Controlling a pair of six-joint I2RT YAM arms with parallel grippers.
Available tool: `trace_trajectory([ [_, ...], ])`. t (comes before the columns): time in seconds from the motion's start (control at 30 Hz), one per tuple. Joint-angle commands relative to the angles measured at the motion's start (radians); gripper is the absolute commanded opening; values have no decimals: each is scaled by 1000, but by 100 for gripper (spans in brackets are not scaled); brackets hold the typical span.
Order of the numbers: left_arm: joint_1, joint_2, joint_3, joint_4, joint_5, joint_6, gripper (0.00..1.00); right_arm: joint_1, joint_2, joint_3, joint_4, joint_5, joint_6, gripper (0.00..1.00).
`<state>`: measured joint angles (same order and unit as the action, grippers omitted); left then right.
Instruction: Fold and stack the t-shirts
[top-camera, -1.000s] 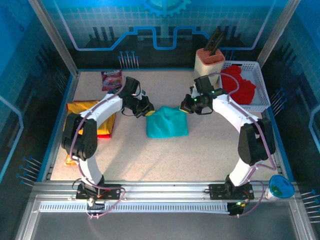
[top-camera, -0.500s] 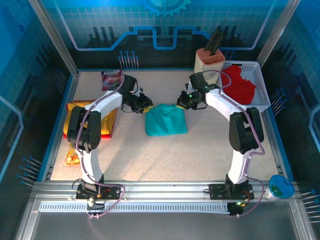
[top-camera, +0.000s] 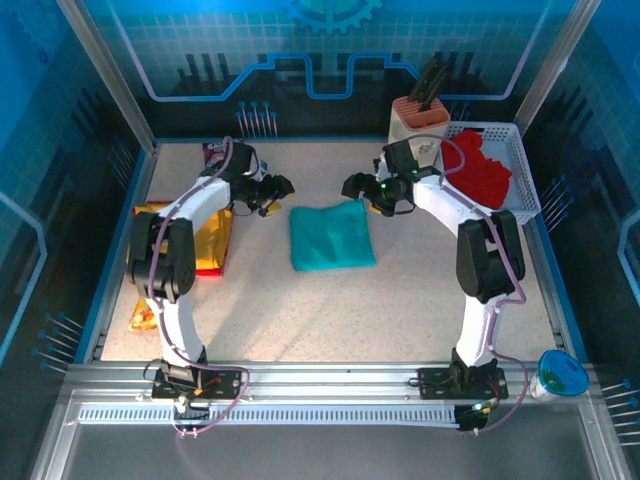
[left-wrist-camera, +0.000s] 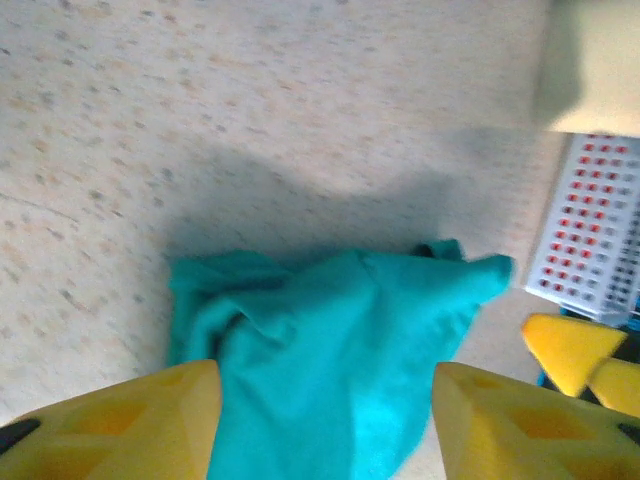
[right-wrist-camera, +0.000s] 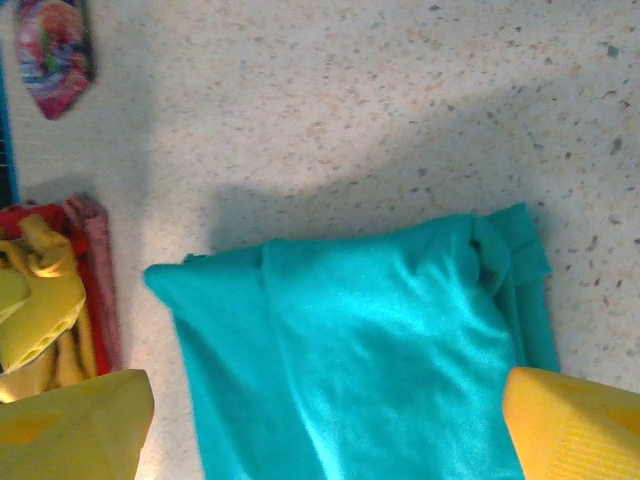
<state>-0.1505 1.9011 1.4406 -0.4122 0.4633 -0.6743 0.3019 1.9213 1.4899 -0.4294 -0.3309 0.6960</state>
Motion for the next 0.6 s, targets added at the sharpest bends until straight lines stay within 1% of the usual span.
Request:
trace_trajectory([
  [0.0,-62,-98,-46,45,21,-60,56,9,-69,-57,95,-57,51,89],
  [0.1,-119,-91,-69,136,42,-123,54,9,-53,-81,189,-110,119,89],
  [0.27,-176,13,-60,279,38,-190,50,19,34,-100,397,-174,258,88],
  [0.33,-178,69,-55,333,43,-216,49,25,80,-113,509,-194,322,88],
  [0.43,-173,138,-51,376,30,-233,47,38,144,-124,625,-193,384,87],
  [0.57,-161,198,-64,438,-6,-221,47,46,234,-99,652,-169,395,87],
])
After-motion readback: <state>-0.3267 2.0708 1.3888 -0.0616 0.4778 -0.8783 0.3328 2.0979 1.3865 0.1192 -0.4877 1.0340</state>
